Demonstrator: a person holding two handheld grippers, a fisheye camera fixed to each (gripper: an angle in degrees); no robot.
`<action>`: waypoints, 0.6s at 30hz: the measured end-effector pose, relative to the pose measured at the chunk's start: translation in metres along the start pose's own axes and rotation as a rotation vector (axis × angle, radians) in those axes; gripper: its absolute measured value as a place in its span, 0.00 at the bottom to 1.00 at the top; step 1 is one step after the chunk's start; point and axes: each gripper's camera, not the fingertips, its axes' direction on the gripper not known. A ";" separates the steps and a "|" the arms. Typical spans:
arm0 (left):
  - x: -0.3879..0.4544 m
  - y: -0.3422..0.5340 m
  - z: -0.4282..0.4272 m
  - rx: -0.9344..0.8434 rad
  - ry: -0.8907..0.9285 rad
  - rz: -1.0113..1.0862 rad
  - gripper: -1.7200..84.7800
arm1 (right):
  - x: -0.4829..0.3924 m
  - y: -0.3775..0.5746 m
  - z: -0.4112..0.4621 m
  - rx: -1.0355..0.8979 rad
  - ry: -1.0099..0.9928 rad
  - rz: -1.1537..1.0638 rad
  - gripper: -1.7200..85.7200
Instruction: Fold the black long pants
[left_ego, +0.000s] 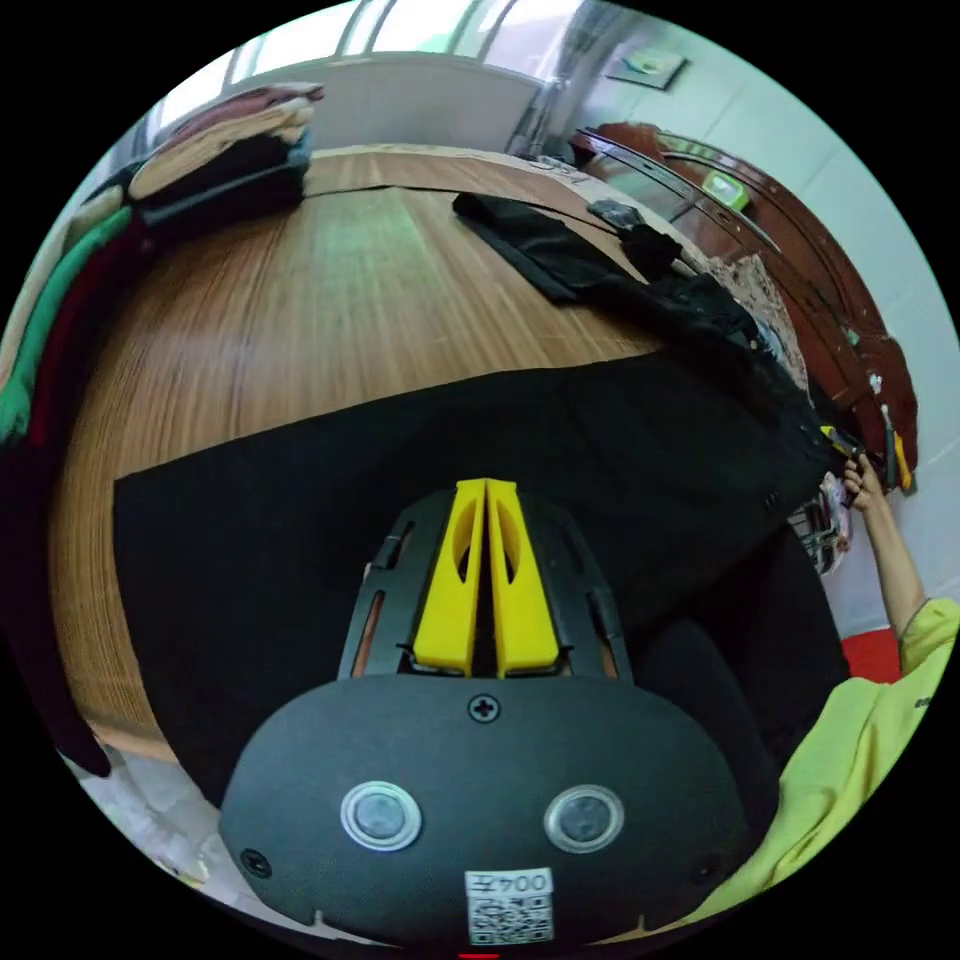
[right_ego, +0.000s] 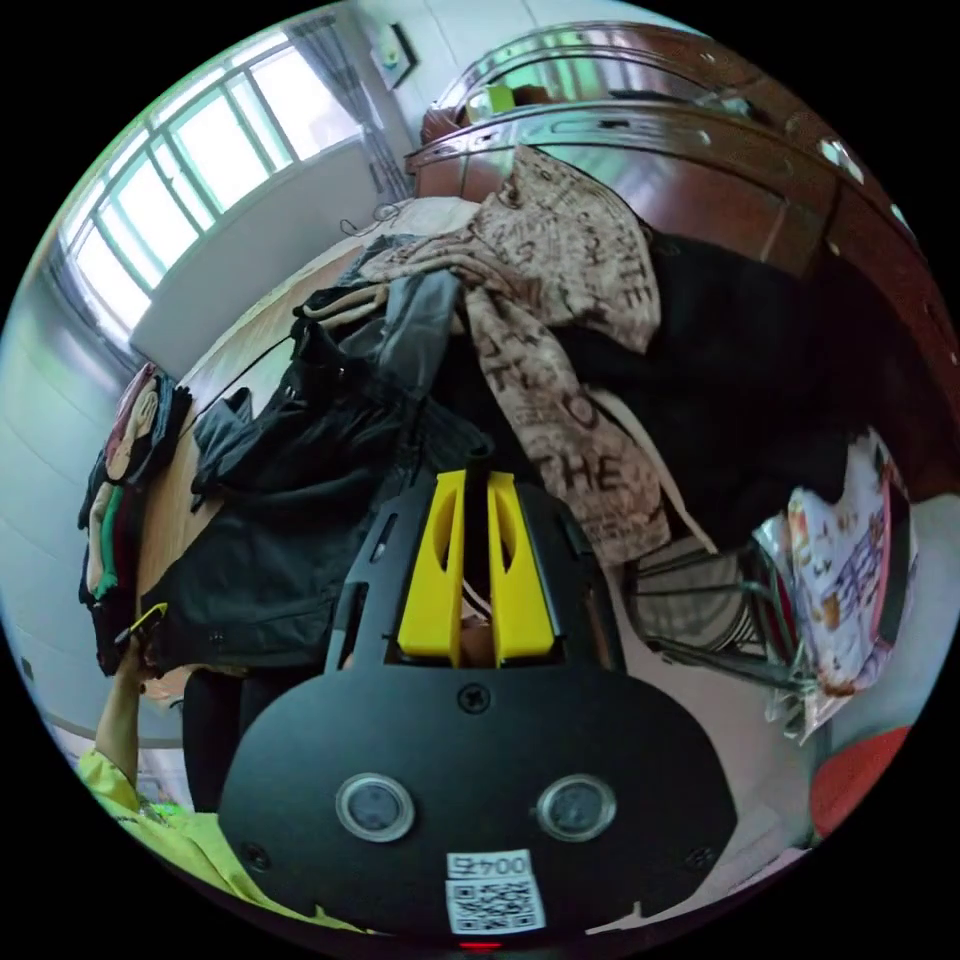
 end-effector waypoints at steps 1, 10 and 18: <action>0.011 -0.009 0.008 0.013 -0.046 0.037 0.02 | 0.006 0.006 0.002 -0.004 -0.024 0.017 0.08; -0.005 -0.009 0.023 -0.057 -0.239 0.023 0.02 | -0.008 0.073 -0.052 0.181 -0.154 0.088 0.09; -0.036 0.086 0.039 0.066 -0.424 -0.089 0.02 | -0.180 0.058 -0.025 0.044 -0.227 -0.300 0.07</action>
